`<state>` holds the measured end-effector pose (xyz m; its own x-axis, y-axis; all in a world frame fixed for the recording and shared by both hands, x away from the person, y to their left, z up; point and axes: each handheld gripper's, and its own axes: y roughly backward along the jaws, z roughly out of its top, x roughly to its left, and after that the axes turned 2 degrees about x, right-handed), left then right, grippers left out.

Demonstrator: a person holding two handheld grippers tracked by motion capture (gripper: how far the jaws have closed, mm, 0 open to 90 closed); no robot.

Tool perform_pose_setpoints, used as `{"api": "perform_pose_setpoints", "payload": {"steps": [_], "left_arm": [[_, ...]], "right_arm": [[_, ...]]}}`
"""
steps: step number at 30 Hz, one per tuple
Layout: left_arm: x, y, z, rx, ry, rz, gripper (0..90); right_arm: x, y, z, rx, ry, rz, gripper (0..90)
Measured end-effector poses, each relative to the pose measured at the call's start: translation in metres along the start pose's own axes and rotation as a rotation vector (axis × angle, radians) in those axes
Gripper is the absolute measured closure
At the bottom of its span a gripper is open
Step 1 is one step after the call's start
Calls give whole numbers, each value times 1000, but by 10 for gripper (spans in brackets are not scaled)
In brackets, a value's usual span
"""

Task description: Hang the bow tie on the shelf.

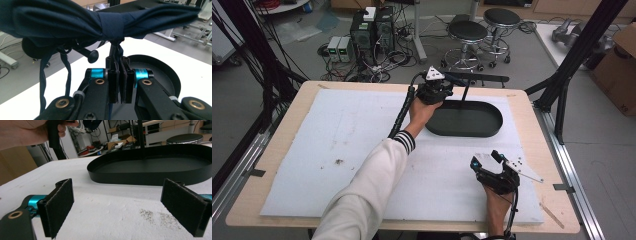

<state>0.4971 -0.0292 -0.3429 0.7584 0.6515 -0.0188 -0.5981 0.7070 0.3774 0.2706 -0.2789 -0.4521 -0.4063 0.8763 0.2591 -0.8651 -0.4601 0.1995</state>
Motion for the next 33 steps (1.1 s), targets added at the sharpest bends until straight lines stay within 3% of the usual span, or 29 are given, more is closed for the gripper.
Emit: {"api": "perform_pose_setpoints", "payload": {"steps": [4,6,7,11,13,21,26,28,33], "left_arm": [[1,-2,0,-33,9,12,862],[2,-3,-1,-29,23,10,857],[2,-3,-2,-15,7,16,847],[3,-3,-3,-20,18,21,831],[4,-3,-3,-16,2,25,824],[4,-1,-9,-3,-2,30,722],[1,5,-14,-34,-6,46,555],[0,9,-16,-38,-34,66,468],[5,18,-19,-44,-13,37,303]], "right_arm": [[0,0,0,3,-3,1,104],[0,0,0,5,-3,1,104],[0,0,0,7,-6,1,104],[0,0,0,6,-4,2,104],[0,0,0,8,-9,2,104],[0,0,0,9,-9,0,104],[0,0,0,5,-5,-1,104],[0,0,0,4,-4,0,104],[0,0,0,8,-8,-1,104]]}}
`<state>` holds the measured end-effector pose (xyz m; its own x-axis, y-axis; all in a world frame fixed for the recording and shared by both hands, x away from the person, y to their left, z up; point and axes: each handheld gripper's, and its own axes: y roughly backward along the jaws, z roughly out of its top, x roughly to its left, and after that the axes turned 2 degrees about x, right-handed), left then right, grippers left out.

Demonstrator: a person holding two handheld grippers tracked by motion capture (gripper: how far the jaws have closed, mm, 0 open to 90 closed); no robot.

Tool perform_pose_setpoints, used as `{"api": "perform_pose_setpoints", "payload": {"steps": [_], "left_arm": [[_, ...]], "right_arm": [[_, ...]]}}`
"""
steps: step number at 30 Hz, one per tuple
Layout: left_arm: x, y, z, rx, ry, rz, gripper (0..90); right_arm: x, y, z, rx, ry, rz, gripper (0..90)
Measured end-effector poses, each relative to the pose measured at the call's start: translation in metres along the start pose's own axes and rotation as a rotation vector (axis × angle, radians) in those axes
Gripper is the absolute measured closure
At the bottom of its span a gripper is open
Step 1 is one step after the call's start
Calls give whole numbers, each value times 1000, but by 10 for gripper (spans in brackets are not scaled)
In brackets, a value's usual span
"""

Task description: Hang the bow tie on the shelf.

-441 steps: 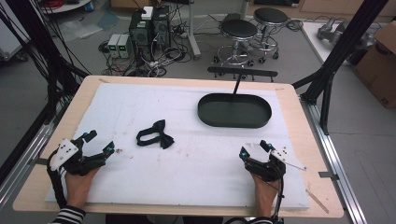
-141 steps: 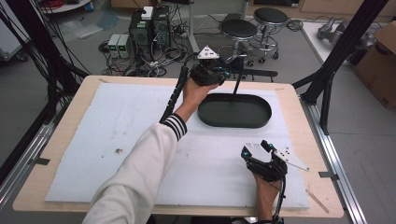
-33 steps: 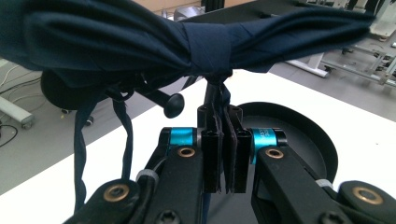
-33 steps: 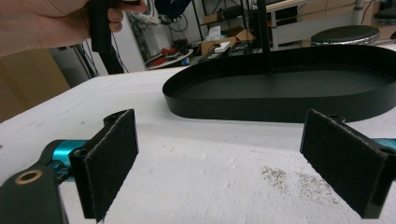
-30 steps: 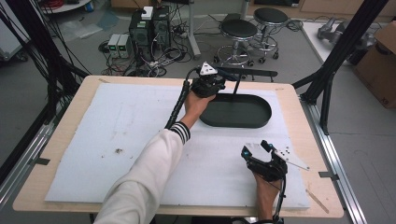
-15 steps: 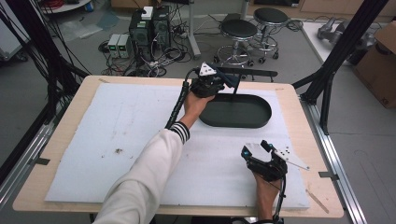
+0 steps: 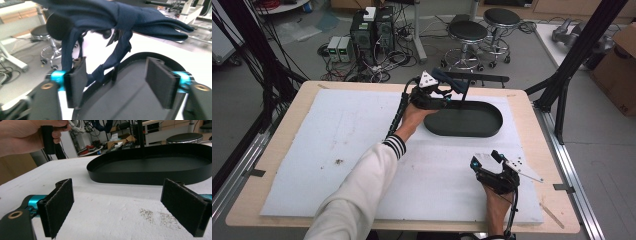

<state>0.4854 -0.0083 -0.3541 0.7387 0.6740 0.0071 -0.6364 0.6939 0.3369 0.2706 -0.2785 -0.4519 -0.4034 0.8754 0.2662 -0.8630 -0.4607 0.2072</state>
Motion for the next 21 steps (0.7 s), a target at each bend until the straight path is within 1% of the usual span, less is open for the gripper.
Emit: {"api": "perform_pose_setpoints", "payload": {"steps": [2,3,4,7,9,10,11,12,13,14,15,17,21], "left_arm": [[1,5,-2,-5,12,-32,269],[1,8,-3,-6,9,-42,235],[1,11,-4,-9,5,-52,223],[1,23,-10,-13,0,-88,211],[3,35,-16,-6,-7,-102,206],[3,35,-16,-6,-7,-102,205],[5,50,-22,0,-23,-103,201],[7,59,-26,-8,-27,-106,194],[7,59,-26,-8,-27,-106,191],[13,77,-32,-22,-34,-105,191],[17,87,-35,-29,-45,-107,191],[25,103,-42,-38,-80,-90,191],[42,135,-60,-61,-61,-73,191]], "right_arm": [[0,0,0,-2,3,0,104],[0,0,0,-2,2,0,104],[0,0,0,-2,2,0,104],[0,0,0,-3,4,1,104],[0,0,0,-5,4,2,103],[-1,0,0,-10,8,3,104],[-1,1,0,-14,8,5,104],[0,1,0,-16,8,5,104],[0,1,-1,-17,8,6,103],[0,1,0,-16,7,6,104],[0,1,0,-15,7,5,104],[0,1,0,-14,10,3,103],[0,1,0,-15,7,6,104]]}}
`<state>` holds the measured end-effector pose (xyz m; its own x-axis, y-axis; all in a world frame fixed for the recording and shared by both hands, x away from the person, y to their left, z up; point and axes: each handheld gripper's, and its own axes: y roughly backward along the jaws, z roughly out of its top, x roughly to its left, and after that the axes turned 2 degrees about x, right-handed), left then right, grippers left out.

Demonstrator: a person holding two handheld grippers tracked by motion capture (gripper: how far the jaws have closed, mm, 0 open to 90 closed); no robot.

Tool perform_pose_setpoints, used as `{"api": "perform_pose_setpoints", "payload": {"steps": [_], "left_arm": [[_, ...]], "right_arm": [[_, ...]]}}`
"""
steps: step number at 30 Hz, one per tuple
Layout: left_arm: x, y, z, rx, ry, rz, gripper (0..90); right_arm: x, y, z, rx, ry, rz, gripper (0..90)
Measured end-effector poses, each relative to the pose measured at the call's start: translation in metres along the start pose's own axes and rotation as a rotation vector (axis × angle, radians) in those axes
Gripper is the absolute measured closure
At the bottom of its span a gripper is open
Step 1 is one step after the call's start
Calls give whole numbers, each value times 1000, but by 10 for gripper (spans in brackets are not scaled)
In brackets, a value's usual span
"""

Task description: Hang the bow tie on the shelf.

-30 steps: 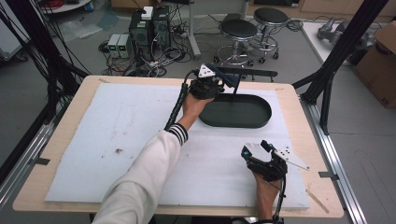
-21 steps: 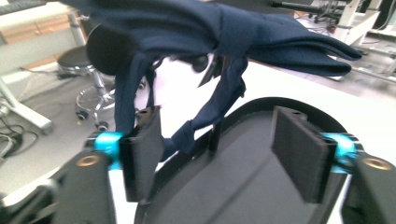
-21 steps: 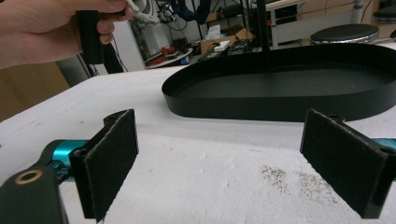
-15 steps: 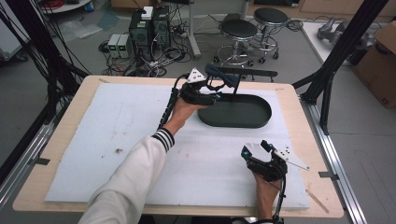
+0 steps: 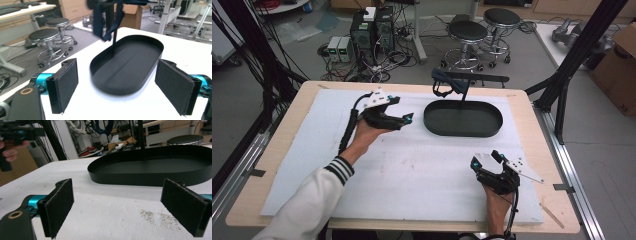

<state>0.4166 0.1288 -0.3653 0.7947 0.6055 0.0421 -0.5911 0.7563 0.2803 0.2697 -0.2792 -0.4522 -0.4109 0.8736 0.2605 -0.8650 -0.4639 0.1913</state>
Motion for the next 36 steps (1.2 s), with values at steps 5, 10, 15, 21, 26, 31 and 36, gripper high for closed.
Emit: {"api": "perform_pose_setpoints", "payload": {"steps": [5,10,15,21,26,31,36], "left_arm": [[7,50,-25,-18,-15,31,191],[12,102,-59,-33,-71,124,204],[18,143,-90,-53,-32,167,193],[19,171,-118,-80,7,189,188],[13,181,-135,-123,29,202,188],[10,184,-144,-167,37,230,190],[11,189,-148,-232,67,247,190]], "right_arm": [[1,0,0,2,10,2,103],[3,1,-1,-6,26,-7,103],[3,1,-1,-15,29,-13,103],[5,1,-1,-14,36,-21,103],[5,1,-1,-13,41,-27,103],[6,1,-1,-19,50,-35,103],[6,1,-1,-16,44,-37,103]]}}
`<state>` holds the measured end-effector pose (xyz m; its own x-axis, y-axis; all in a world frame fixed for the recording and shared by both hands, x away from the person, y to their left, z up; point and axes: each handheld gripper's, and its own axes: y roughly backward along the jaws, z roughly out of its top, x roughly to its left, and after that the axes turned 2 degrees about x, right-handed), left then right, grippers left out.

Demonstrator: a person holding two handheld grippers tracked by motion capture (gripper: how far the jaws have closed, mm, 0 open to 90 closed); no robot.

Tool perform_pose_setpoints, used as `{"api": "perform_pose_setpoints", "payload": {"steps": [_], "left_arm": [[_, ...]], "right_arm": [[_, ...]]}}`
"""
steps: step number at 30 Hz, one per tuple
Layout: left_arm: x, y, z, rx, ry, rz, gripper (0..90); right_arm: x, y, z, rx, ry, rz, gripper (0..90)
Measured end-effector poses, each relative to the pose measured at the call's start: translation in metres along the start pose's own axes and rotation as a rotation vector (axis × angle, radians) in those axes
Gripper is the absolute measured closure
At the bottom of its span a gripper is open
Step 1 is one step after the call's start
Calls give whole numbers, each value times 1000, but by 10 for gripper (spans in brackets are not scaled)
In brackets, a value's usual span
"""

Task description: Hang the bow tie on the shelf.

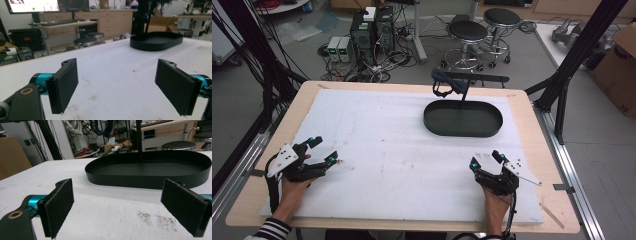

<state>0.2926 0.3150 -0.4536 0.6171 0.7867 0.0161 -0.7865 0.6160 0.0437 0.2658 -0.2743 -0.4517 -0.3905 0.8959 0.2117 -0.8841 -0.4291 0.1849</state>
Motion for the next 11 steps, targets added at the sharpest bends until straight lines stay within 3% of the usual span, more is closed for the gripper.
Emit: {"api": "perform_pose_setpoints", "payload": {"steps": [3,11], "left_arm": [[0,5,-2,-52,4,14,193],[-1,5,-2,-57,0,16,190]], "right_arm": [[-1,0,0,0,-4,0,104],[1,-1,0,7,7,-14,104]]}}
